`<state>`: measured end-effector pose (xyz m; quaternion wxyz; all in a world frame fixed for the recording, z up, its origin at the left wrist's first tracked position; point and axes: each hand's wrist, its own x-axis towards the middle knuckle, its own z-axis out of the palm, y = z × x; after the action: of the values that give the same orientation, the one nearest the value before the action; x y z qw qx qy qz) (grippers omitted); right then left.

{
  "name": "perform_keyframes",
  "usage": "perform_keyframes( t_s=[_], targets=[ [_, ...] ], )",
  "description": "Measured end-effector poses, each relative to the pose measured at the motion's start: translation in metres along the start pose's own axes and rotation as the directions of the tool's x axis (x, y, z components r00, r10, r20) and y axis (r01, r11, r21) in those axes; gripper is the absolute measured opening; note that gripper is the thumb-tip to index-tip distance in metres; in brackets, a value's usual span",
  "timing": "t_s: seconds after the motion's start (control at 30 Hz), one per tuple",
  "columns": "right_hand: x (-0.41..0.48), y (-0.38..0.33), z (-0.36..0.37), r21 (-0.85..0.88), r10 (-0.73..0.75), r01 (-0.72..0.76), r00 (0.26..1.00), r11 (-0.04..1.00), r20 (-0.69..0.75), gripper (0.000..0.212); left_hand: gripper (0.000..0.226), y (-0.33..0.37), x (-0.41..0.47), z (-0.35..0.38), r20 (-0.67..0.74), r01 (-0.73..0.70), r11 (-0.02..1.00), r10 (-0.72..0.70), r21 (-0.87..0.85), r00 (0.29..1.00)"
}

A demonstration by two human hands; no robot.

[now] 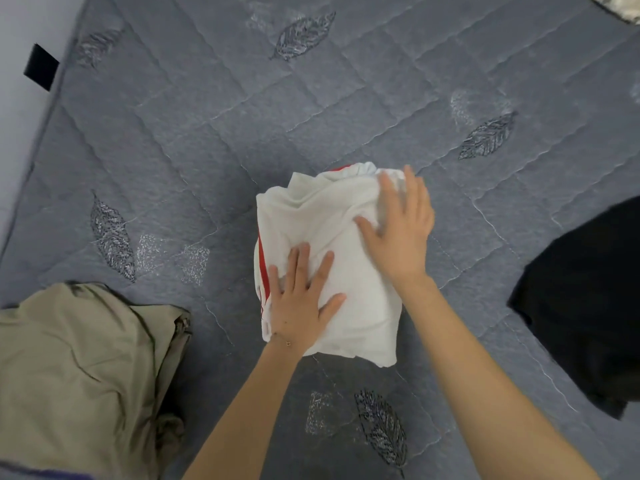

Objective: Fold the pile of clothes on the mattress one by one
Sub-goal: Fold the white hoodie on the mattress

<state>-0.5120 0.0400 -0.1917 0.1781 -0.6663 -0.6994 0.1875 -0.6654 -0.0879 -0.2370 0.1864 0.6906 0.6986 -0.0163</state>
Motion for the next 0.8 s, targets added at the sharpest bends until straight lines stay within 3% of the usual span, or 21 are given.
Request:
perform_keyframes(
  t_s=[0.07,0.1,0.17,0.4,0.53,0.67,0.8],
  targets=[
    [0.011,0.004,-0.005,0.186,0.286,-0.297,0.954,0.936,0.085,0.102,0.066,-0.004,-0.001,-0.005,-0.047,0.014,1.000,-0.013,0.014,0.999],
    [0.015,0.006,-0.005,0.322,0.406,-0.454,0.890,0.831,0.208,0.113,0.065,-0.007,-0.002,-0.005,-0.076,0.030,0.999,-0.029,0.019,0.997],
    [0.017,0.009,-0.004,0.499,0.481,-0.629,0.777,0.596,0.405,0.119,0.068,-0.014,-0.003,-0.004,-0.082,0.068,0.998,-0.066,0.018,0.994],
    [0.007,0.016,-0.017,0.630,0.553,-0.643,0.743,0.435,0.377,0.059,0.083,-0.015,-0.006,-0.010,-0.096,0.189,0.982,-0.185,0.026,0.978],
    [-0.012,0.016,-0.040,0.713,0.520,-0.599,0.766,0.365,0.378,0.044,0.091,-0.012,-0.010,-0.019,-0.073,0.229,0.973,-0.229,-0.013,0.971],
    [-0.037,0.016,-0.069,0.763,0.514,-0.572,0.771,0.300,0.376,0.044,0.088,0.001,-0.006,-0.035,-0.006,0.100,0.994,-0.100,-0.054,0.995],
    [-0.087,0.032,-0.089,0.797,0.658,-0.571,0.680,0.196,0.325,0.035,0.084,0.019,-0.003,-0.048,0.108,-0.033,0.999,0.035,-0.021,0.994]
  ],
)
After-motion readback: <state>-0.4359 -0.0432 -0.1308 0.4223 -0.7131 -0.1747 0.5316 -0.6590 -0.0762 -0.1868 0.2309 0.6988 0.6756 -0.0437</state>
